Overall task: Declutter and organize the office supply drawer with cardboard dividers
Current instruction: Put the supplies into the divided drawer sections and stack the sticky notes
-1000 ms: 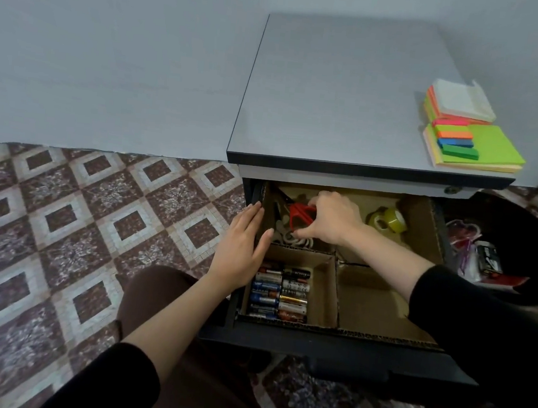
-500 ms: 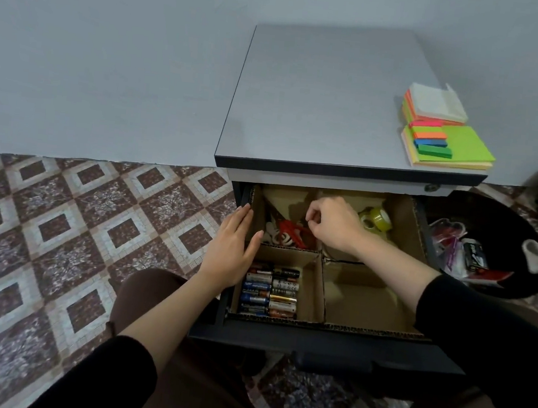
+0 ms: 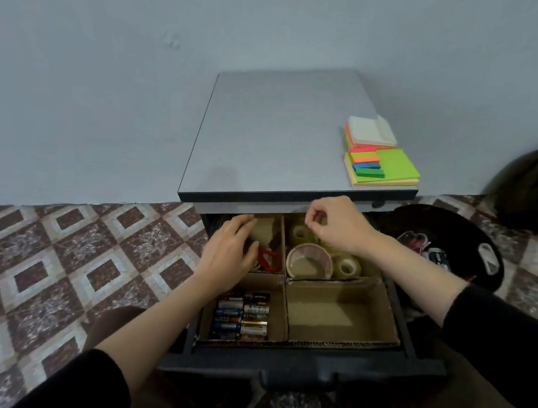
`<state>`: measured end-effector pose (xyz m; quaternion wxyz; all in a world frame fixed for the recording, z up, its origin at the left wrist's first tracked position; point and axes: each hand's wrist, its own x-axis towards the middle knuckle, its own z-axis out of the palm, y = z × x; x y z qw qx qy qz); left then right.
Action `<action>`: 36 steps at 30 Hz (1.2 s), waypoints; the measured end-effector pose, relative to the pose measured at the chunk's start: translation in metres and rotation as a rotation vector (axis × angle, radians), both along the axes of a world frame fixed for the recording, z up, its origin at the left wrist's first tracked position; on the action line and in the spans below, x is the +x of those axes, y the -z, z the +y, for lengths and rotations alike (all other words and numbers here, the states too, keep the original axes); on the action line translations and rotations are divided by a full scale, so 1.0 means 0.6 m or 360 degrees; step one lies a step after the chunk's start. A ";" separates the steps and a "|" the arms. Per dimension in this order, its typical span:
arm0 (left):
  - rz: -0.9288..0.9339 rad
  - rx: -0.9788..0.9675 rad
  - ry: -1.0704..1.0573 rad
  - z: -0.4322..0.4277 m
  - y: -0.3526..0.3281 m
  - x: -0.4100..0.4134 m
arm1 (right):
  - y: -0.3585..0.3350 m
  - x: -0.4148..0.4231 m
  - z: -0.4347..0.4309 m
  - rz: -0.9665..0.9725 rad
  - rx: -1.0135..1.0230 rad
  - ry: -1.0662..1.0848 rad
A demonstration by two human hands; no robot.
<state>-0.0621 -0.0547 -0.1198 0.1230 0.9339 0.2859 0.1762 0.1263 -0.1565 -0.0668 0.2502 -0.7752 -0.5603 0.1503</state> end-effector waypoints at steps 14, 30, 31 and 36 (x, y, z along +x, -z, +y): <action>-0.0165 0.0018 0.0208 0.046 -0.108 0.225 | -0.121 0.179 -0.016 -0.0302 0.0143 0.0257; -0.0112 -0.0155 0.0207 0.049 -0.074 0.282 | -0.086 0.207 -0.010 -0.0582 -0.0152 0.0000; -0.0113 -0.0148 0.0210 0.049 -0.074 0.282 | -0.086 0.206 -0.008 -0.0594 -0.0156 -0.0008; -0.0100 -0.0122 0.0208 0.048 -0.071 0.281 | -0.084 0.203 -0.004 -0.0630 -0.0151 -0.0023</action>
